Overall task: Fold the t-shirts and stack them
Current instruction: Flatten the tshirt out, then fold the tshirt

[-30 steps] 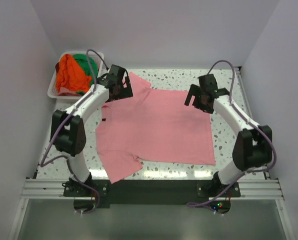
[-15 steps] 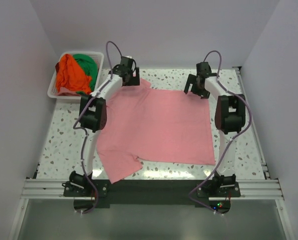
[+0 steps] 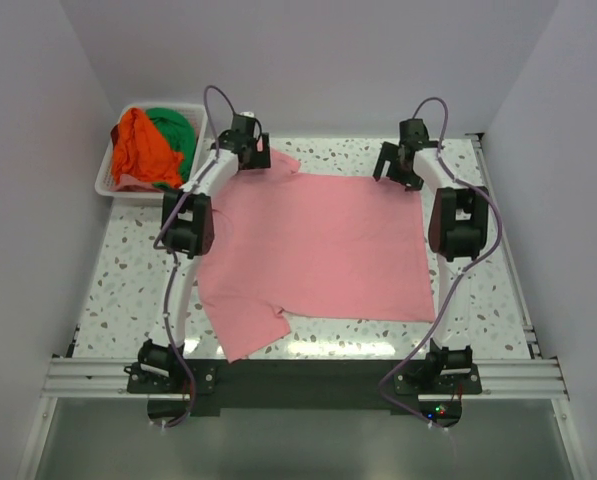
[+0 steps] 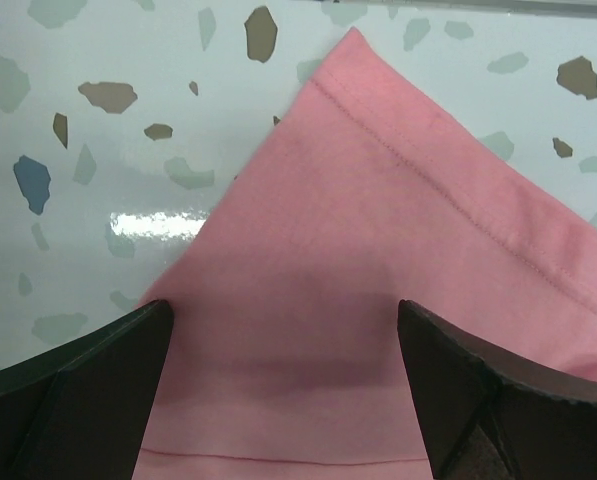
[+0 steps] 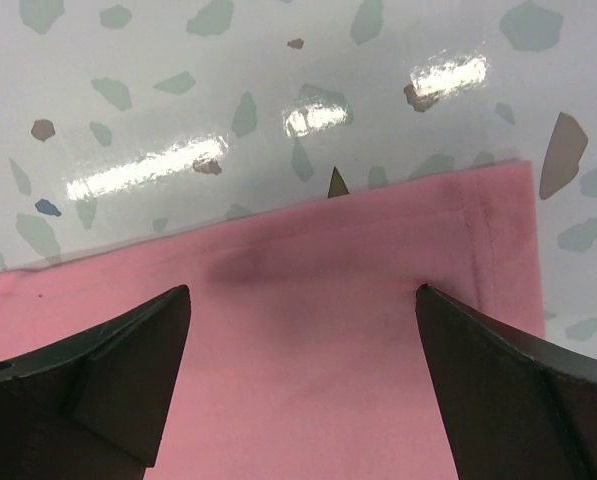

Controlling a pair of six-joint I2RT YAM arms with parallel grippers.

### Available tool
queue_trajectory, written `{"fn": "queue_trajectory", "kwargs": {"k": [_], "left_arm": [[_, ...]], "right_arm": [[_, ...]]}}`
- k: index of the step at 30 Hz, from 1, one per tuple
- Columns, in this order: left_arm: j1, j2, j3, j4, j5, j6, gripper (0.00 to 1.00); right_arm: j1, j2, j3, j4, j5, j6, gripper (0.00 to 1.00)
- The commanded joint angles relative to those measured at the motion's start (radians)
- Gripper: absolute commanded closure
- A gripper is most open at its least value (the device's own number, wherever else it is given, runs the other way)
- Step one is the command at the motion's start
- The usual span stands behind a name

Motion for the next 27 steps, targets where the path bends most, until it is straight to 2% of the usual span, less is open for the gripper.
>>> {"fn": "queue_trajectory", "kwargs": {"k": [1,11,17,22,27], "left_arm": [[0.032,0.061,0.055,0.017,0.054,-0.029,0.00],[0.049,0.099,0.097,0.113,0.081,-0.036,0.00],[0.072,0.081,0.136,0.130,0.117,-0.069,0.00],[0.070,-0.118,0.072,0.146,0.114,-0.093,0.00],[0.067,-0.317,-0.043,0.082,0.146,-0.115,0.00]], "right_arm": [[-0.013,0.076,0.029,-0.046,-0.016,-0.016,0.01],[-0.021,0.102,0.074,-0.051,-0.020,-0.009,0.01],[-0.026,0.107,0.178,-0.060,-0.030,-0.073,0.01],[-0.026,-0.005,0.180,-0.056,-0.028,-0.111,0.02],[-0.022,-0.273,-0.012,-0.017,-0.043,-0.099,0.01]]}}
